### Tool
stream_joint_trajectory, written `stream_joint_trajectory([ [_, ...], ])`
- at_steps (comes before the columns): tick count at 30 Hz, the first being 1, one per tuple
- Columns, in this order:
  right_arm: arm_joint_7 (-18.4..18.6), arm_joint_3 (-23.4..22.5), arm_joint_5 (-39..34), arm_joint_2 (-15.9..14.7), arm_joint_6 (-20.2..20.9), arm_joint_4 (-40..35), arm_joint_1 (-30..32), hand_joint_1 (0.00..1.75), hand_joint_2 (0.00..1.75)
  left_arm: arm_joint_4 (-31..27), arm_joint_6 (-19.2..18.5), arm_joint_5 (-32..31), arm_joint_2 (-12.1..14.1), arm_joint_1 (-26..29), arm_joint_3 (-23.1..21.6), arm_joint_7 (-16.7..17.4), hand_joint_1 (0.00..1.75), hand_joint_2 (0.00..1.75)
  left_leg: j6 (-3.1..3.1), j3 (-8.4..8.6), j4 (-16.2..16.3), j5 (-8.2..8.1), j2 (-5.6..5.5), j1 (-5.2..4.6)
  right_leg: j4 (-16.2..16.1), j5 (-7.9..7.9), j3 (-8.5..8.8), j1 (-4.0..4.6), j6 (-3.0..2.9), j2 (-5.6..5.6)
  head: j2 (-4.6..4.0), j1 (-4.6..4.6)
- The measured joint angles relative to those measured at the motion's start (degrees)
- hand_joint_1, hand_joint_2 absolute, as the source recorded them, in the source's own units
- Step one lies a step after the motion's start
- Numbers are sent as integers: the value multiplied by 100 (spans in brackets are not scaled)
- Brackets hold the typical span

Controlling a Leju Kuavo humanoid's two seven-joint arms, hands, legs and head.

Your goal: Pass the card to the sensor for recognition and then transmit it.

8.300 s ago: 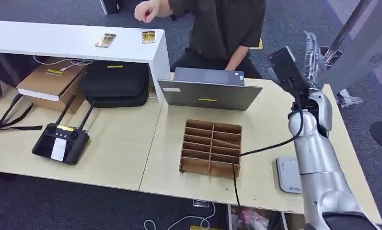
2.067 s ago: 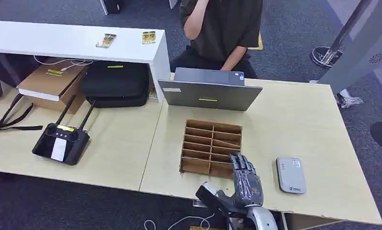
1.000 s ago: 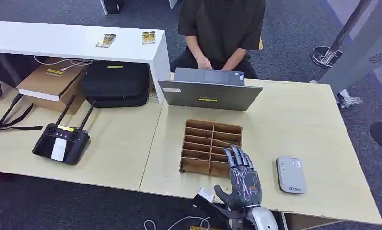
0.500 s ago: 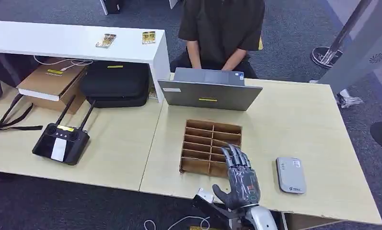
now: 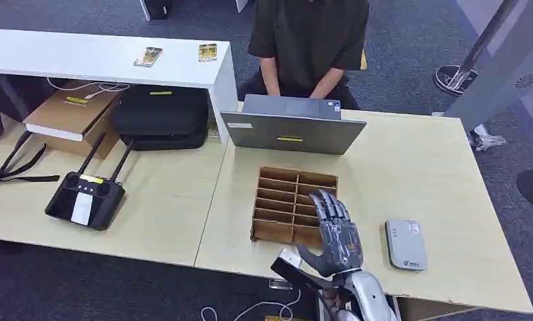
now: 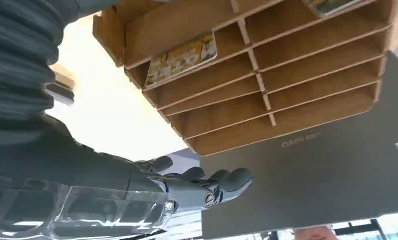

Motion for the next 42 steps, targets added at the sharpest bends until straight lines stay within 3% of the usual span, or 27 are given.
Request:
stream_joint_trajectory([
  [23,90,-230,-29,-179,15,317,-131,0,175,2,-9,-118,20,6,-140,39,0,0,0,0,0,0,0,0,0,-1,-2,0,0,0,0,-2],
  [29,492,-232,708,-385,348,16,30,0,175,2,-4,-94,31,10,-138,20,0,0,0,-2,0,-1,0,0,-1,-1,-3,0,0,0,0,-2],
  [35,704,-144,1471,-649,310,-118,54,0,175,2,-9,-48,46,12,-138,11,0,0,0,-1,0,-1,0,0,-1,0,-1,0,0,0,0,0],
  [42,1049,76,1882,-802,201,-194,36,0,175,4,22,6,46,16,-129,-48,0,0,0,-1,0,0,0,0,0,-1,-1,0,0,-1,0,0],
])
